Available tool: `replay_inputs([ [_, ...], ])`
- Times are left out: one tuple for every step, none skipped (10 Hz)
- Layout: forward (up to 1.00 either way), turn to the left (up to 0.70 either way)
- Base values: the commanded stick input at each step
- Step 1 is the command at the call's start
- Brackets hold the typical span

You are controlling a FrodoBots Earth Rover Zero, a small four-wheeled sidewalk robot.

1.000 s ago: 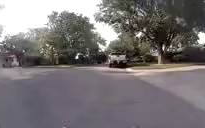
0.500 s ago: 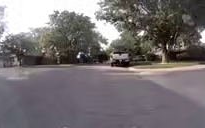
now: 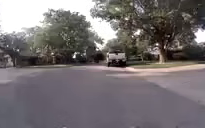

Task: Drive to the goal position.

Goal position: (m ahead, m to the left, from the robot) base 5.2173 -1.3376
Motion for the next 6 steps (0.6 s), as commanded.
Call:
replay_inputs([
  [0.85,-0.34],
  [0.85,-0.34],
  [0.85,-0.27],
  [0.85,-0.04],
  [0.85,0.0],
  [0.85,0.0],
])
